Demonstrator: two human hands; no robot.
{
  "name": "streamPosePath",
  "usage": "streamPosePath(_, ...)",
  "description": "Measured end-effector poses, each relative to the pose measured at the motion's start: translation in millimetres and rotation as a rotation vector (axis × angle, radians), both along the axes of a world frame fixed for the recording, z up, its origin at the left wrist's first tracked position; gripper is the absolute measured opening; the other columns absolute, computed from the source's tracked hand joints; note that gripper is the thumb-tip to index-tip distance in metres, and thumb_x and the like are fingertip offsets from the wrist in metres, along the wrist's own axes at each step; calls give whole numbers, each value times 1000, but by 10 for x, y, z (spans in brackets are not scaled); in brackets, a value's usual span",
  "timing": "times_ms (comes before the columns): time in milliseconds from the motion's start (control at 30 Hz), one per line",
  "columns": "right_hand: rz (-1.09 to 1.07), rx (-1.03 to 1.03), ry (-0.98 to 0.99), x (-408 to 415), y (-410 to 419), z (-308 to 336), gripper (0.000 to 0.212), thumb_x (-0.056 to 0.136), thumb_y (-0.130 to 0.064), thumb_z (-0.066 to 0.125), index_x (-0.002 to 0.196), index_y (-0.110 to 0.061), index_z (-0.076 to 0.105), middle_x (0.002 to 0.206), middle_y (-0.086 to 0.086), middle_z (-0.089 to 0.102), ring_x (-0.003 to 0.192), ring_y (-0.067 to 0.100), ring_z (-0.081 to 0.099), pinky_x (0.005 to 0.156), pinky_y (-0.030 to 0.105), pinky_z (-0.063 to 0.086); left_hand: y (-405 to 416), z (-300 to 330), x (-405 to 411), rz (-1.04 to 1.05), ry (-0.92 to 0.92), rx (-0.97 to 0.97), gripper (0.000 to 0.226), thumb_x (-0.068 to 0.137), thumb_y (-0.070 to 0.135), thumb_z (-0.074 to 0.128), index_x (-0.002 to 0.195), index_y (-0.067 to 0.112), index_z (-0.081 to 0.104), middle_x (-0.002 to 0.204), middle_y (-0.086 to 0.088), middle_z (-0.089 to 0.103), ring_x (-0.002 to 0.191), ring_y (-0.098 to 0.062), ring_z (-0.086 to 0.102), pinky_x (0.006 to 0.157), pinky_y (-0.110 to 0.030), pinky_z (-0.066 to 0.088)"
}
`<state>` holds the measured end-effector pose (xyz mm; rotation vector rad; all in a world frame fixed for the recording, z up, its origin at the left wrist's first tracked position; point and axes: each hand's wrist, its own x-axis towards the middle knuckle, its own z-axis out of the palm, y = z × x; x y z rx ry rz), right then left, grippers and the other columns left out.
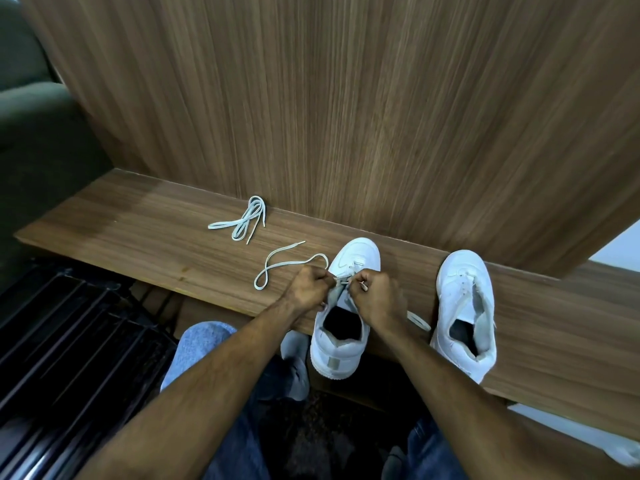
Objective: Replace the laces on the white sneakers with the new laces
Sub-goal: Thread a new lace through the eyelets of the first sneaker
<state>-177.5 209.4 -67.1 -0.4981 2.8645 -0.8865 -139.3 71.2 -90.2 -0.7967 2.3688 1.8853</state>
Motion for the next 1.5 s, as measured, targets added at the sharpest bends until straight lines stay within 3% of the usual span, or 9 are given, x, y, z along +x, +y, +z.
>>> streamPosePath(367, -7, 25, 88, 37, -48, -95, 18, 92, -31, 51, 94, -20, 64, 92, 8, 70, 89, 32, 64, 69, 34, 46, 38, 61, 32, 28, -8, 66, 28, 93, 3, 51, 68, 13, 59, 58, -5, 47, 43, -8, 44, 37, -17, 40)
streamPosePath(533, 49, 28, 89, 31, -46, -101, 17, 94, -29, 53, 98, -23, 68, 101, 3, 69, 94, 28, 63, 66, 30, 39, 56, 87, 57, 103, -48, 256, 23, 99, 25, 49, 85, 12, 61, 67, -6, 53, 42, -6, 47, 44, -16, 37)
streamPosePath(767, 110, 34, 109, -23, -2, -136, 18, 90, -30, 59, 104, -23, 68, 109, -1, 60, 98, 23, 62, 69, 29, 43, 22, 144, -18, 69, -73, 155, 12, 90, 9, 58, 78, 11, 61, 73, -12, 60, 53, -15, 49, 48, -22, 38)
streamPosePath(833, 148, 25, 115, -28, 53, -139, 24, 86, -35, 62, 107, -24, 66, 109, -1, 59, 100, 24, 60, 73, 32, 46, 18, 191, -59, 125, -27, 147, 20, 92, 6, 54, 72, 9, 57, 67, -12, 61, 49, -16, 54, 46, -22, 41)
streamPosePath(967, 250, 46, 240, -17, 190, -183, 32, 78, -43, 69, 101, -21, 67, 98, -1, 59, 97, 24, 57, 78, 38, 47, -140, 456, -136, 385, 172, 472, 23, 99, 11, 36, 84, 6, 53, 60, -5, 68, 50, -13, 67, 44, -20, 50)
streamPosePath(1067, 259, 83, 360, 0, 273, -196, 32, 75, -51, 70, 80, -20, 63, 83, -4, 59, 84, 22, 58, 72, 35, 42, -412, 751, -186, 520, 350, 641, 21, 98, 12, 37, 86, 10, 53, 62, 0, 71, 59, -11, 70, 53, -20, 55)
streamPosePath(1167, 230, 74, 243, 34, 287, -179, 34, 77, -55, 66, 73, -22, 57, 76, -7, 61, 77, 20, 60, 64, 30, 40, -585, 883, -171, 617, 430, 681, 20, 97, 15, 39, 88, 10, 56, 65, 1, 72, 63, -10, 71, 53, -20, 55)
streamPosePath(1333, 181, 74, 192, 70, 294, -225, 37, 79, -57, 63, 92, -23, 65, 85, -5, 67, 85, 21, 63, 66, 33, 49, -369, 475, -23, 474, 102, 528, 19, 101, 23, 39, 91, 16, 54, 72, -1, 64, 50, -10, 62, 41, -18, 45)
streamPosePath(1500, 172, 117, 133, 55, 288, -197, 39, 80, -57, 62, 103, -26, 67, 98, -6, 69, 95, 20, 64, 76, 35, 52, 29, 69, 87, 134, -168, 245, 21, 87, 36, 66, 75, 18, 64, 62, -1, 59, 46, -10, 46, 45, -19, 34)
